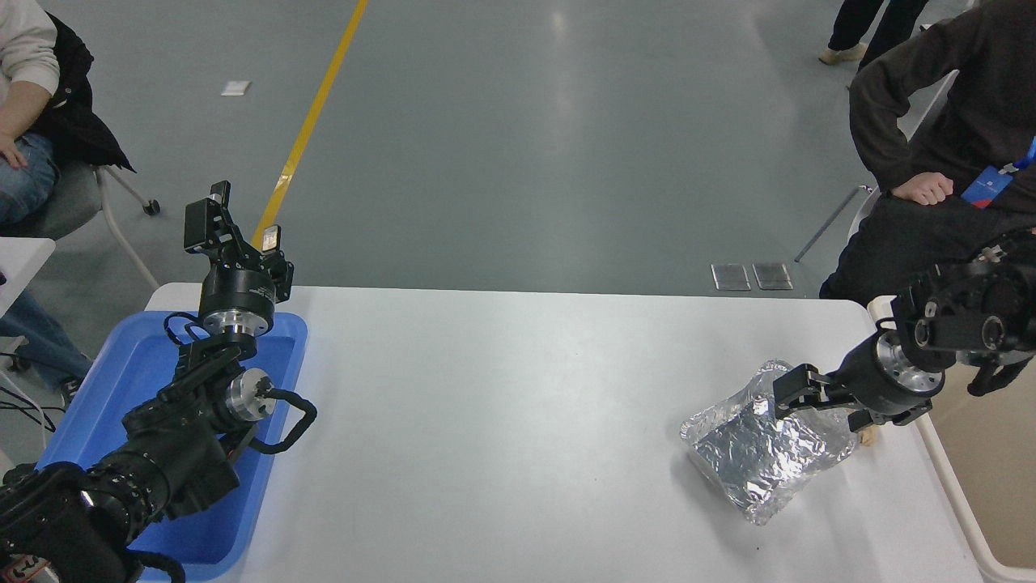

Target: Pick up foil plate and place in dustbin

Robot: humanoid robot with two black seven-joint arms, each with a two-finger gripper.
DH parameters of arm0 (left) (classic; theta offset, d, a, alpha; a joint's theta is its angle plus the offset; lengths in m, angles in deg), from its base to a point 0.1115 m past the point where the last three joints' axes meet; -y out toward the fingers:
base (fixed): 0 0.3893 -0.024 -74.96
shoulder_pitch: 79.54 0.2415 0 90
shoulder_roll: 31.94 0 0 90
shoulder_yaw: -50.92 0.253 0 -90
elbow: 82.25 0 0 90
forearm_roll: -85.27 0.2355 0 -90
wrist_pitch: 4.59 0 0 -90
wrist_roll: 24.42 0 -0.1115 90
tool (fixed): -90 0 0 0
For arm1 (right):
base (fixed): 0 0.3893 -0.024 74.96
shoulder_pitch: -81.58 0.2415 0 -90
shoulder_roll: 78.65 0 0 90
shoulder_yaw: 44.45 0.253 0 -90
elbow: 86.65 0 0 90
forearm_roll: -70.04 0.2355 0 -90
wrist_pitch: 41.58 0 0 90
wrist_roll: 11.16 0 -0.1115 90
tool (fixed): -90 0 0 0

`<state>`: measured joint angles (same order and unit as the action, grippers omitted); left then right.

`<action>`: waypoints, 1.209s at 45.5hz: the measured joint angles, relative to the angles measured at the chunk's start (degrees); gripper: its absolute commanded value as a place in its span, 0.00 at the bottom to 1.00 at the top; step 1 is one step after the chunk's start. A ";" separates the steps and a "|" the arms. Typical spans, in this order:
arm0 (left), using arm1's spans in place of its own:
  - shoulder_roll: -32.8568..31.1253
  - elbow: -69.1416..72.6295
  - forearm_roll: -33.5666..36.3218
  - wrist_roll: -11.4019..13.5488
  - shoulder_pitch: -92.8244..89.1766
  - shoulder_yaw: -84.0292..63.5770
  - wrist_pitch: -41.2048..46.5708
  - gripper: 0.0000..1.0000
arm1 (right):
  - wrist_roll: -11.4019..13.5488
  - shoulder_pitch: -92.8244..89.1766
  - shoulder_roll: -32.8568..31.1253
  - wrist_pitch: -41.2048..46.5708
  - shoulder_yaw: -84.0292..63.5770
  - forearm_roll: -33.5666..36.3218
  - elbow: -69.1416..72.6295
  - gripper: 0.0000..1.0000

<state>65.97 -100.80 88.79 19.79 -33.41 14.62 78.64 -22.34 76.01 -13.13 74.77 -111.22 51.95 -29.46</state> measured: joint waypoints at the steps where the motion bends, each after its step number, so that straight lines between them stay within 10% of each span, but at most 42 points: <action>1: 0.00 0.00 0.00 0.00 0.00 0.00 0.00 1.00 | 0.00 -0.60 -0.17 -0.13 0.28 -0.18 -0.32 1.00; 29: 0.00 0.00 0.00 0.00 0.00 0.00 0.00 1.00 | 0.55 -11.21 -2.04 -3.88 6.32 -1.57 -3.76 0.95; 46: 0.00 0.00 0.00 0.00 0.01 0.00 0.00 1.00 | 1.62 -15.73 -1.48 -7.59 9.91 -1.05 -5.58 0.01; 55: 0.00 0.00 0.00 0.00 0.01 0.00 0.00 1.00 | 1.68 -16.79 -0.96 -8.90 11.17 -0.86 -6.66 0.00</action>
<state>65.97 -100.80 88.79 19.79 -33.40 14.62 78.64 -20.66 59.22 -14.09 65.86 -100.05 51.10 -36.13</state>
